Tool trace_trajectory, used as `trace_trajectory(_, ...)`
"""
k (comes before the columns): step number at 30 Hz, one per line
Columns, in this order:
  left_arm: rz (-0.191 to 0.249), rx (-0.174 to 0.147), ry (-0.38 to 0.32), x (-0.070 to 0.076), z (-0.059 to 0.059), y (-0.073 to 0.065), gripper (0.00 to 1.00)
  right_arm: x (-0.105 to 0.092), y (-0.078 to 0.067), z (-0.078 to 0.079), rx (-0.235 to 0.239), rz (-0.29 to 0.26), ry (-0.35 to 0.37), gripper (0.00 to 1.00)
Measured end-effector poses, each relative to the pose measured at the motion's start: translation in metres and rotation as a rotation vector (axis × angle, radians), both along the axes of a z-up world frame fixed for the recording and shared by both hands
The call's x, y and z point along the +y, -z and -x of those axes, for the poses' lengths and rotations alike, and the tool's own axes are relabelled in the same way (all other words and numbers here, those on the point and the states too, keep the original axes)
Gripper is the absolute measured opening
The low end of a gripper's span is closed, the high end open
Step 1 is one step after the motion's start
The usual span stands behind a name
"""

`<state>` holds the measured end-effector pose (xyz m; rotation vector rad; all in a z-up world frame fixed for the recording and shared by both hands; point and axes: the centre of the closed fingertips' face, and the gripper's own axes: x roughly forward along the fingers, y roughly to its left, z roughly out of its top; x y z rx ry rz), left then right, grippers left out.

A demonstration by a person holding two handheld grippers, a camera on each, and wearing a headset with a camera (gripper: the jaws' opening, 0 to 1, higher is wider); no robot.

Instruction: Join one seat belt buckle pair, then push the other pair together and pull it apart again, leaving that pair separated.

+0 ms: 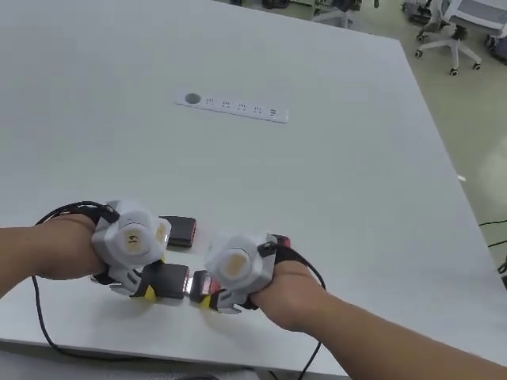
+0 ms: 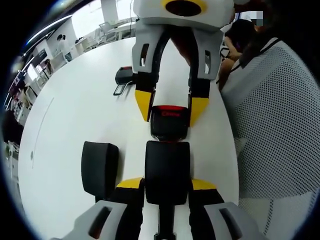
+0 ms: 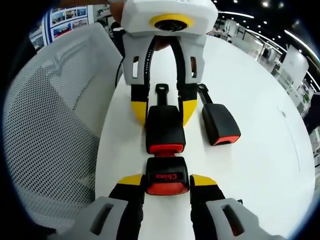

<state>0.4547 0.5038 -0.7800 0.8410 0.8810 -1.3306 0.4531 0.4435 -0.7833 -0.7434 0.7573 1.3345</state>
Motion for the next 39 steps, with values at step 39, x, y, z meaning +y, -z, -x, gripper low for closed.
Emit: trace_trajectory(39,0.043,-0.052,-0.044,0.005,-0.092,-0.011,0.43,-0.128,-0.017,-0.092,-0.071,0.067,0.123,0.33)
